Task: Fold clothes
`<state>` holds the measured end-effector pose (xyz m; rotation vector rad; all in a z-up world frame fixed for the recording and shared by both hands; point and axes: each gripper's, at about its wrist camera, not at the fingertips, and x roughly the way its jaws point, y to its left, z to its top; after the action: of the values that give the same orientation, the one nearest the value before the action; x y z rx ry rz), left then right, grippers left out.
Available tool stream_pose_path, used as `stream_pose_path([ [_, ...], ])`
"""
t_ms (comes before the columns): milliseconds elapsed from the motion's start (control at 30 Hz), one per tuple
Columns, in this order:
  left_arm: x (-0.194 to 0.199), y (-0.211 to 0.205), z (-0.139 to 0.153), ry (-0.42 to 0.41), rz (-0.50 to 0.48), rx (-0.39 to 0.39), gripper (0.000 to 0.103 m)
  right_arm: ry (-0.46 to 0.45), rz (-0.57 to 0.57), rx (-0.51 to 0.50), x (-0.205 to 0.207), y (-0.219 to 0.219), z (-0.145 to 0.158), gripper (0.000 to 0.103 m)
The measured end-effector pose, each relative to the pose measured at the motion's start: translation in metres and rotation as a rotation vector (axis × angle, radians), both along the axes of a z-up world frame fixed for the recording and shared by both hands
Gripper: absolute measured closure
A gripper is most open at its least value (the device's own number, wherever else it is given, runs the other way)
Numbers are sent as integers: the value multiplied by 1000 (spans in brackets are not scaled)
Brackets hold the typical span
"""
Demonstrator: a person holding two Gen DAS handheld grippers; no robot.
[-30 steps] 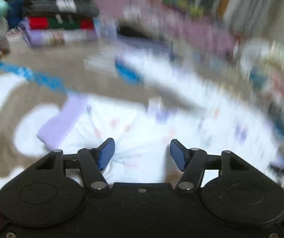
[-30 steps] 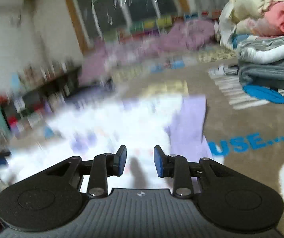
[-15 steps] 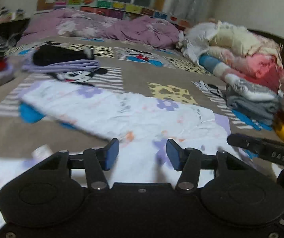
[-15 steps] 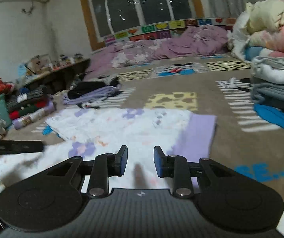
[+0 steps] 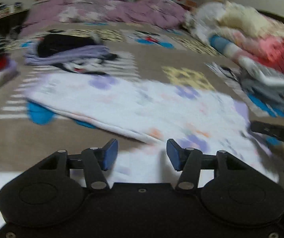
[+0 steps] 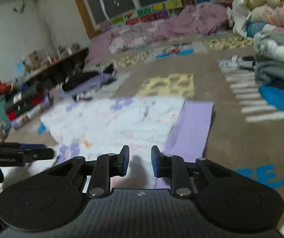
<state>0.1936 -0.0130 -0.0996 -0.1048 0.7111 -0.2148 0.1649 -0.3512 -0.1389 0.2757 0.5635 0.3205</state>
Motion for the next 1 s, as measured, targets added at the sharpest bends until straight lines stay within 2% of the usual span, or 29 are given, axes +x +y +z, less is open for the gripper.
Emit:
stream_pose_path([
  [100,15,40,14,7,94,-40,47,-24,-5,4,8,-4,7,75],
  [200,41,80,18,27,189,-143,43,-33,-10,-39,22,-1,9,75],
  [300,66,112,13,58,277,-251,43,-44,-11,-66,36,1,11,75],
  [367,82,127,5,75,325,-292,43,-54,-1,-87,44,5,13,73],
  [467,105,145,-4,96,372,-309,43,-68,16,-127,54,9,12,73],
  [733,137,166,-29,149,416,-334,43,-18,27,-102,66,4,-11,73],
  [767,138,164,-31,144,408,-325,46,-12,27,-98,69,4,-14,73],
  [867,143,151,-31,128,294,-262,92,14,25,-77,75,2,-23,72],
  [900,142,147,-27,104,260,-227,93,21,24,-73,76,2,-26,72],
  [933,136,144,-17,37,234,-187,93,20,19,-75,75,2,-26,72],
  [967,130,147,-10,-46,213,-191,93,16,13,-78,74,2,-26,74],
  [1000,127,154,-8,-84,211,-219,92,16,6,-83,73,2,-26,74],
])
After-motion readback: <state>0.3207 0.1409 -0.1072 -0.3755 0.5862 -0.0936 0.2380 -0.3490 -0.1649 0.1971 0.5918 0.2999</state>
